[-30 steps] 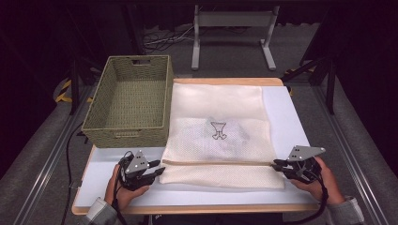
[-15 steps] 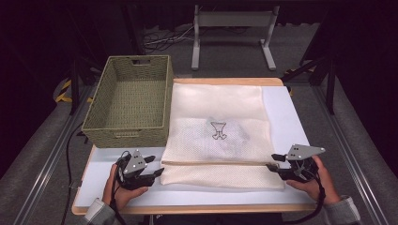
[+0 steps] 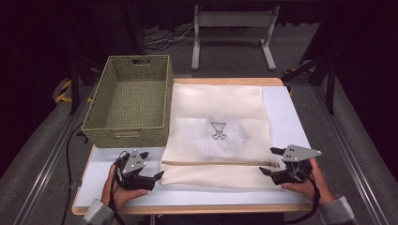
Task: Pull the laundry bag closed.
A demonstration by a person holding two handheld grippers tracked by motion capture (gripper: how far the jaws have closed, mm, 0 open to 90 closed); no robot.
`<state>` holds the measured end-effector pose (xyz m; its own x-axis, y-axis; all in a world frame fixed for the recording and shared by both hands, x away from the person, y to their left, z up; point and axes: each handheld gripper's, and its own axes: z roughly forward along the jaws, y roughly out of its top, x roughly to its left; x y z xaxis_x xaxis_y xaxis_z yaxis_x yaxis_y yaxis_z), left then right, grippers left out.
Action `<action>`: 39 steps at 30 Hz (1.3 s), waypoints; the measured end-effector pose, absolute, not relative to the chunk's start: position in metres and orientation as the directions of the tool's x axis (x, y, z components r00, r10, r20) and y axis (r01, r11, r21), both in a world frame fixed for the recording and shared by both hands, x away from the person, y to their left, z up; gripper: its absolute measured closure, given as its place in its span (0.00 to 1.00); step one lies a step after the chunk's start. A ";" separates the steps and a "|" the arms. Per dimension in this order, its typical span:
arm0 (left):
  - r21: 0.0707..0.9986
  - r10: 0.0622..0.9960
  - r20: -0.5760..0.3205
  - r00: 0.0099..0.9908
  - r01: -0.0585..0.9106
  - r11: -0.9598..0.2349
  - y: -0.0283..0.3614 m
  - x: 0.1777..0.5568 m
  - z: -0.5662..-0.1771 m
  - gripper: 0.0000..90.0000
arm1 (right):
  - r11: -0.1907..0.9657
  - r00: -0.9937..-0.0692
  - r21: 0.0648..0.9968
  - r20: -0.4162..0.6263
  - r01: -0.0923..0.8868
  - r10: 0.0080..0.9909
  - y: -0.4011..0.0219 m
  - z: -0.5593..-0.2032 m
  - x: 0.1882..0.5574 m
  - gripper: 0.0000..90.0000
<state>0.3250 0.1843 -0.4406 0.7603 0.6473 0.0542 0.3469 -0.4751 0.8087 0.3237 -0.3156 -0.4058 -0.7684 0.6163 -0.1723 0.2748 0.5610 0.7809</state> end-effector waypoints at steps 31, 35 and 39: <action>0.805 0.627 0.077 0.775 0.323 -0.498 0.181 0.324 -0.443 0.06 | 0.552 -0.731 0.795 -0.217 0.253 0.647 -0.311 -0.411 0.322 0.11; 0.805 0.627 0.077 0.775 0.323 -0.498 0.181 0.324 -0.443 0.06 | 0.552 -0.732 0.794 -0.216 0.253 0.646 -0.310 -0.411 0.322 0.12; 0.806 0.630 0.076 0.773 0.324 -0.495 0.182 0.325 -0.443 0.06 | 0.552 -0.734 0.796 -0.216 0.250 0.644 -0.310 -0.411 0.322 0.12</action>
